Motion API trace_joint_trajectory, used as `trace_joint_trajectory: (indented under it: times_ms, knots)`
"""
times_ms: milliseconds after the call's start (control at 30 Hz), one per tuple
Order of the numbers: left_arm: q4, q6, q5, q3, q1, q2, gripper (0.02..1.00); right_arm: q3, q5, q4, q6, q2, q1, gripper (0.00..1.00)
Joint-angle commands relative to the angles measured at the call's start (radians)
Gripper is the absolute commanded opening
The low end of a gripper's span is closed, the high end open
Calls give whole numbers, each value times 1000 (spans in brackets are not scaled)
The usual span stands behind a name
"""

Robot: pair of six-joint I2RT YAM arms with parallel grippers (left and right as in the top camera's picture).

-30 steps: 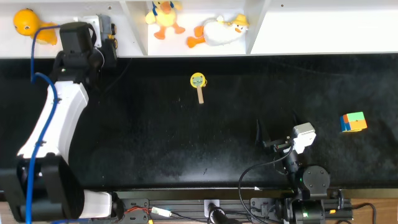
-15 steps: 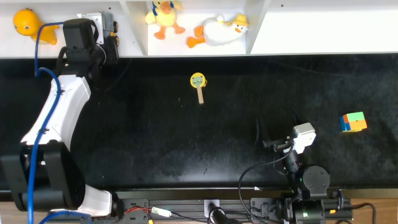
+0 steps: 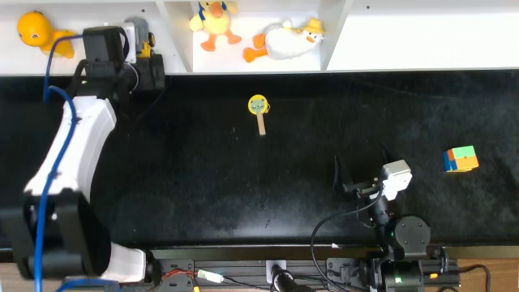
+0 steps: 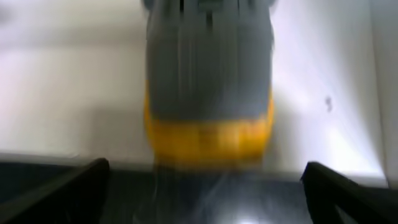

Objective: Store Toys

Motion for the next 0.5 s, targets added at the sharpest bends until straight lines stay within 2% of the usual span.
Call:
trace_joint_trajectory:
  times_ms: [33, 267, 500]
  knots:
    - [-141, -14, -5, 43, -30, -204, 998, -14, 0, 6, 3, -8, 8, 996]
    - [-513, -95, -114, 32, -101, -472, 998, -14, 0, 6, 3, -8, 8, 996]
    - [-633, -218, -207, -69, -212, -729, 996, -14, 0, 6, 3, -8, 8, 996]
